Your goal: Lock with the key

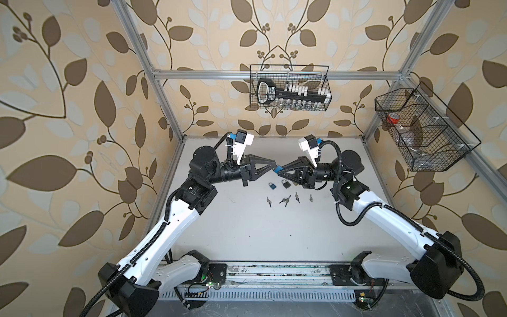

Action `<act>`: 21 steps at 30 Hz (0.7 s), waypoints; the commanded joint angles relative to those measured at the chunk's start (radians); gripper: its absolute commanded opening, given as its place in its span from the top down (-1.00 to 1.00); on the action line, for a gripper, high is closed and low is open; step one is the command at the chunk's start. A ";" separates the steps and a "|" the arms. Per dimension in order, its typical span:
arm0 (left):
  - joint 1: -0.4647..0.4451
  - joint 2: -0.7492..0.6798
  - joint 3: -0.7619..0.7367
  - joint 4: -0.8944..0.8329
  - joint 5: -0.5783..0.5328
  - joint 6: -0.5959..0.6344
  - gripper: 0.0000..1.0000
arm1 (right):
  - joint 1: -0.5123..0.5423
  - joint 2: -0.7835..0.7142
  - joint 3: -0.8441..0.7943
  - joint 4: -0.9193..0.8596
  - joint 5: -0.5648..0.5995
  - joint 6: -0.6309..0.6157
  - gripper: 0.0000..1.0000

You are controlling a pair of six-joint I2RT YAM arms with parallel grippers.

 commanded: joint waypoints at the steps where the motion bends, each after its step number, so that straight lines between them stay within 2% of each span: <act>1: -0.043 0.004 -0.023 -0.028 0.045 0.021 1.00 | 0.012 0.008 0.065 0.076 0.029 0.003 1.00; 15: -0.082 -0.001 -0.085 -0.039 0.082 0.001 1.00 | 0.012 0.053 0.164 0.076 0.008 -0.003 1.00; 21: -0.095 -0.002 -0.099 -0.086 0.062 0.028 1.00 | 0.012 0.058 0.173 0.074 0.012 -0.010 1.00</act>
